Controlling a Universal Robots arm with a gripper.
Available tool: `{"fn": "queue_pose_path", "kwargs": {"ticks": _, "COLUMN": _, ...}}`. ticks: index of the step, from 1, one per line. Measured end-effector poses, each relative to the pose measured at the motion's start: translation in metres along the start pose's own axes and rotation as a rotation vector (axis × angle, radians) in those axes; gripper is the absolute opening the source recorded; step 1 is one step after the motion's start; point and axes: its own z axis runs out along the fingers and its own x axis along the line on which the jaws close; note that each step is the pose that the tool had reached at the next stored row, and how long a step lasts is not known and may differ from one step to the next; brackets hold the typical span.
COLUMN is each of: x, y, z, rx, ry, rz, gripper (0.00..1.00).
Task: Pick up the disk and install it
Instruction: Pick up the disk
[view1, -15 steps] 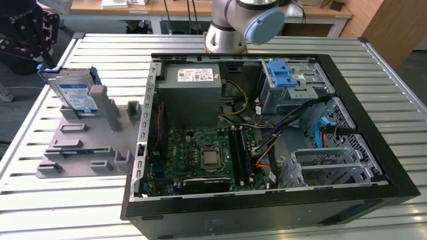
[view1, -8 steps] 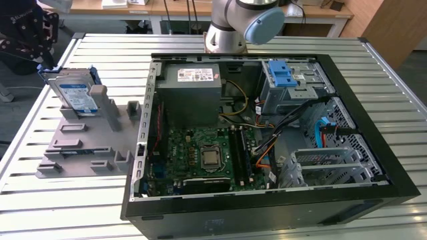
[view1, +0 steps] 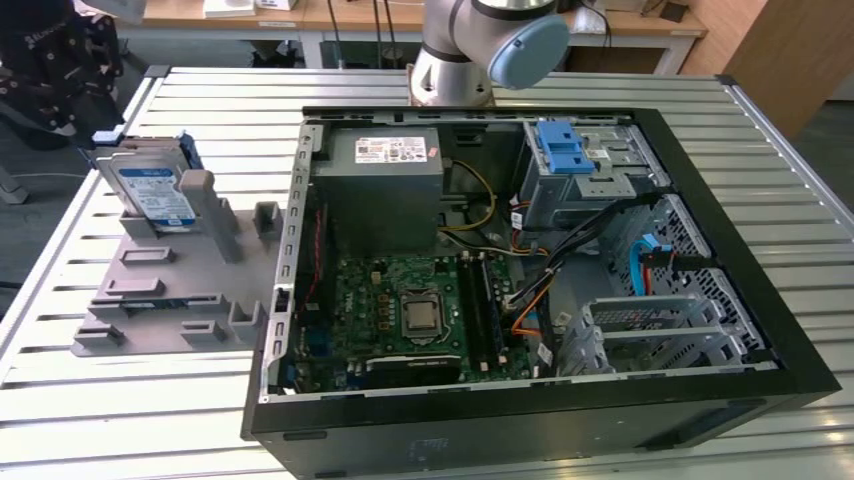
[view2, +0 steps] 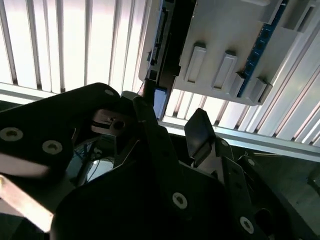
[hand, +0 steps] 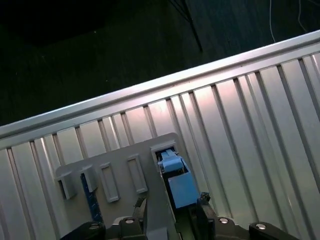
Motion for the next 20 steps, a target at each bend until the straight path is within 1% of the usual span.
{"fn": "queue_pose_path", "kwargs": {"ticks": 1, "x": 0.0, "y": 0.0, "z": 0.0005, "rx": -0.0001, "ry": 0.0007, "rz": -0.018, "gripper": 0.53}}
{"fn": "queue_pose_path", "kwargs": {"ticks": 5, "x": 0.0001, "y": -0.0001, "z": 0.003, "rx": -0.0005, "ry": 0.0035, "rz": -0.092, "gripper": 0.53}}
{"fn": "queue_pose_path", "kwargs": {"ticks": 6, "x": 0.0002, "y": 0.0011, "z": 0.0057, "rx": 0.0027, "ry": 0.0048, "rz": -0.143, "gripper": 0.53}}
{"fn": "queue_pose_path", "kwargs": {"ticks": 7, "x": -0.0006, "y": 0.0025, "z": 0.0068, "rx": 0.0097, "ry": 0.0062, "rz": -0.144, "gripper": 0.53}}
{"fn": "queue_pose_path", "kwargs": {"ticks": 9, "x": -0.0025, "y": 0.0036, "z": 0.0074, "rx": 0.0162, "ry": 0.0068, "rz": -0.146, "gripper": 0.53}}
{"fn": "queue_pose_path", "kwargs": {"ticks": 10, "x": -0.0033, "y": 0.004, "z": 0.0077, "rx": 0.0173, "ry": 0.0066, "rz": -0.149, "gripper": 0.53}}
{"fn": "queue_pose_path", "kwargs": {"ticks": 12, "x": -0.0039, "y": 0.0042, "z": 0.0085, "rx": 0.0175, "ry": 0.0069, "rz": -0.164, "gripper": 0.53}}
{"fn": "queue_pose_path", "kwargs": {"ticks": 16, "x": -0.0039, "y": 0.0042, "z": 0.0104, "rx": 0.0165, "ry": 0.0092, "rz": -0.233, "gripper": 0.53}}
{"fn": "queue_pose_path", "kwargs": {"ticks": 17, "x": -0.0042, "y": 0.0043, "z": 0.0107, "rx": 0.0162, "ry": 0.0095, "rz": -0.244, "gripper": 0.53}}
{"fn": "queue_pose_path", "kwargs": {"ticks": 20, "x": -0.0049, "y": 0.0047, "z": 0.0111, "rx": 0.0163, "ry": 0.0096, "rz": -0.247, "gripper": 0.53}}
